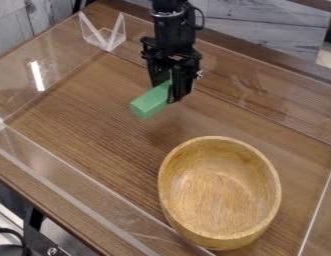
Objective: Put the green block in the brown bowl
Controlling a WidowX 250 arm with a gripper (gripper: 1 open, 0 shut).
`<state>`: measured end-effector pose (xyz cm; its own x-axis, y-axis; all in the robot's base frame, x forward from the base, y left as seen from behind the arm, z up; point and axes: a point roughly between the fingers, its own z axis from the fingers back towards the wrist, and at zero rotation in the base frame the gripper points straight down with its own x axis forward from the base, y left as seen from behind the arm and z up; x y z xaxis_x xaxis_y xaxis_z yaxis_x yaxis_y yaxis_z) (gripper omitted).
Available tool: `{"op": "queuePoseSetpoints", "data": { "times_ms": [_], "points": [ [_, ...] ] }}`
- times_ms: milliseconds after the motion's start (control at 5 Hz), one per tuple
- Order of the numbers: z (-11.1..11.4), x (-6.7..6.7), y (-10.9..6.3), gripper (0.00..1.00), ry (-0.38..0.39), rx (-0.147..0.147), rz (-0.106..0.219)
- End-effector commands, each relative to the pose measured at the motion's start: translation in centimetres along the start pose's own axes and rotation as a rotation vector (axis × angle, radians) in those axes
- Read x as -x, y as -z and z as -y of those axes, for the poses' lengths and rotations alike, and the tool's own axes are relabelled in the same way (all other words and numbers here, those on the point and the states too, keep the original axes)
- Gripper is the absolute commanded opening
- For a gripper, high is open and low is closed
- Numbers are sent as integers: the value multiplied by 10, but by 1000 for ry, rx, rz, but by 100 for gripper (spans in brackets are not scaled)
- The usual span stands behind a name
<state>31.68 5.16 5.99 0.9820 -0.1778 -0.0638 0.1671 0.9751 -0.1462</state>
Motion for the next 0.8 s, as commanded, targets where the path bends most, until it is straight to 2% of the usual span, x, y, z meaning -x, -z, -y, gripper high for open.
{"op": "queuePoseSetpoints", "data": {
  "times_ms": [0,600],
  "points": [
    [0,-6,-11,0,8,-20,44],
    [0,-5,-5,0,-4,-17,39]
  ]
}}
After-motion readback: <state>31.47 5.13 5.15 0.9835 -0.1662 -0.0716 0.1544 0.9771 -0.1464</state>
